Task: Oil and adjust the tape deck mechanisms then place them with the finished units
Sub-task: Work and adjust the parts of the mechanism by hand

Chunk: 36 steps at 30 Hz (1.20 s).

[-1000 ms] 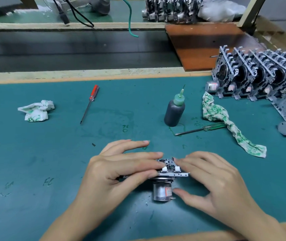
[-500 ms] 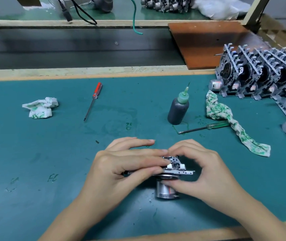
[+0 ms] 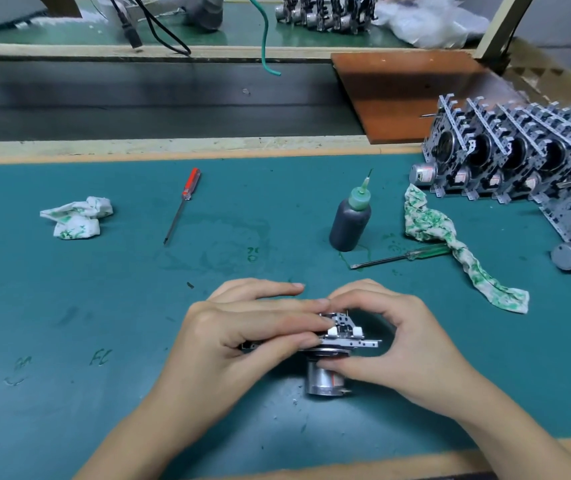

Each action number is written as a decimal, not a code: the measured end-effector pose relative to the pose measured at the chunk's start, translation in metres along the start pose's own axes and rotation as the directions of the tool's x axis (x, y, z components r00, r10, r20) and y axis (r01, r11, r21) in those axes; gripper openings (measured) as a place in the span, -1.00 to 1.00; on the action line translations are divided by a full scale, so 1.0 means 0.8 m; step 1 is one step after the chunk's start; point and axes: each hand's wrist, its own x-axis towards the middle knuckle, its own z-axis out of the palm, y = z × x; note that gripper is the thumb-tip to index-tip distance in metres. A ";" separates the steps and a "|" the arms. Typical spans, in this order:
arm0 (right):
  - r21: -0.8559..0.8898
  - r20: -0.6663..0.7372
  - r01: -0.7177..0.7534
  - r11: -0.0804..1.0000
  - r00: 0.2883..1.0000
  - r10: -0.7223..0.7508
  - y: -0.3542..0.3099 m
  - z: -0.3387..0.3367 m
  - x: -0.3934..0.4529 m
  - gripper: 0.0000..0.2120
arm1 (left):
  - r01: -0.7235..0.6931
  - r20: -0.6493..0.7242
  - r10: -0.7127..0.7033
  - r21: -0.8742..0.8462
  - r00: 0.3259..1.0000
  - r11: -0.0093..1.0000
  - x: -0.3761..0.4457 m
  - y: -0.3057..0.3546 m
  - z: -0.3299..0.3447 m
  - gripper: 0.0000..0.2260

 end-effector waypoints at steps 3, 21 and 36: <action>-0.003 -0.009 0.003 1.000 1.000 -0.003 0.000 0.000 0.000 -0.69 | 0.012 -0.013 -0.013 -0.011 1.000 1.000 -0.001 0.001 0.000 -0.80; -0.739 0.060 0.264 0.620 0.942 -0.330 0.019 -0.026 -0.028 -0.76 | 0.017 -0.021 -0.017 -0.004 1.000 1.000 -0.002 0.000 0.001 -0.77; -0.642 0.034 0.307 0.703 0.927 -0.374 -0.033 -0.025 -0.007 -0.69 | 0.085 0.053 -0.081 -0.083 0.995 0.993 0.005 0.004 -0.002 -0.86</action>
